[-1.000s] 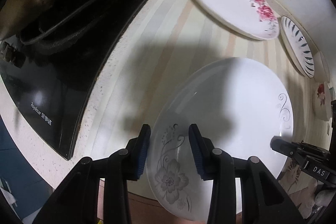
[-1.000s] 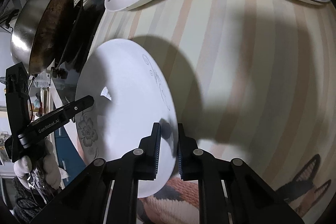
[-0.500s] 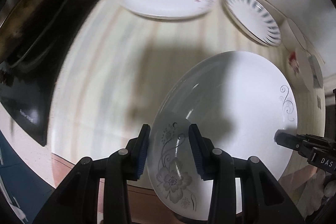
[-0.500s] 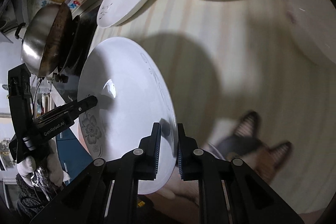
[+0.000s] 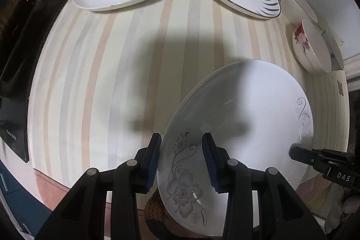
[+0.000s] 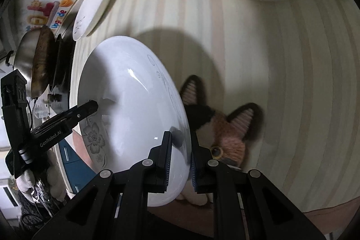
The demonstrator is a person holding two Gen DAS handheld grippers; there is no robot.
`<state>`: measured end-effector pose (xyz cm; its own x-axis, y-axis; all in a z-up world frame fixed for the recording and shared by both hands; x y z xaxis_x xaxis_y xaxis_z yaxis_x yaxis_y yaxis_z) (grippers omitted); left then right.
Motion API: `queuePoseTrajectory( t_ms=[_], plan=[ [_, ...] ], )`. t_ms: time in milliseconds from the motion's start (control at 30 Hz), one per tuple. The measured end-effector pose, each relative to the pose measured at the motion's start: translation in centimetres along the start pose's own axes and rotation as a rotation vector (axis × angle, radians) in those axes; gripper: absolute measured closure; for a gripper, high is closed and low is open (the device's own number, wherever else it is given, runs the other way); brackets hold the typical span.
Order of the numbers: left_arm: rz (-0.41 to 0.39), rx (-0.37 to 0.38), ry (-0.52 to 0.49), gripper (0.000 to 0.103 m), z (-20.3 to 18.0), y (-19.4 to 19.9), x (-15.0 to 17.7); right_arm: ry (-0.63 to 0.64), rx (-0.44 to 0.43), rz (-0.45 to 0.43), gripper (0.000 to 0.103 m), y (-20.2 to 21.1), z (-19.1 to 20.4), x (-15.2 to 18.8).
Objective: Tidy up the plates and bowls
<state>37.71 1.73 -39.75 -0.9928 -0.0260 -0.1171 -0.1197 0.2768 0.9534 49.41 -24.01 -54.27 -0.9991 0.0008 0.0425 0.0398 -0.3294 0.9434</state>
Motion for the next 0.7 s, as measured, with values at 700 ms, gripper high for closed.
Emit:
queuePoseTrajectory(
  t_ms=[700],
  plan=[
    [0.037, 0.016, -0.103, 0.068, -0.6, -1.1, -1.7, -0.145, 0.053, -0.007, 0.081, -0.7, 0.0, 0.6]
  ],
)
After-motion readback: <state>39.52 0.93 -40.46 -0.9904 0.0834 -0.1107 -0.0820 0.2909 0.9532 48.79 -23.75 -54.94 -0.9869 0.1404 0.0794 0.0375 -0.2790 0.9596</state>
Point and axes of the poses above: each gripper's, at about its wrist camera, not at the fingertips, and y roughly against the way its jaws point, z to its left, x to its underside, the point moved 4 cm from there along -y, roughly the way its jaws point, and after that the axes turned 9 degrees about x, right-handed, at the moved point
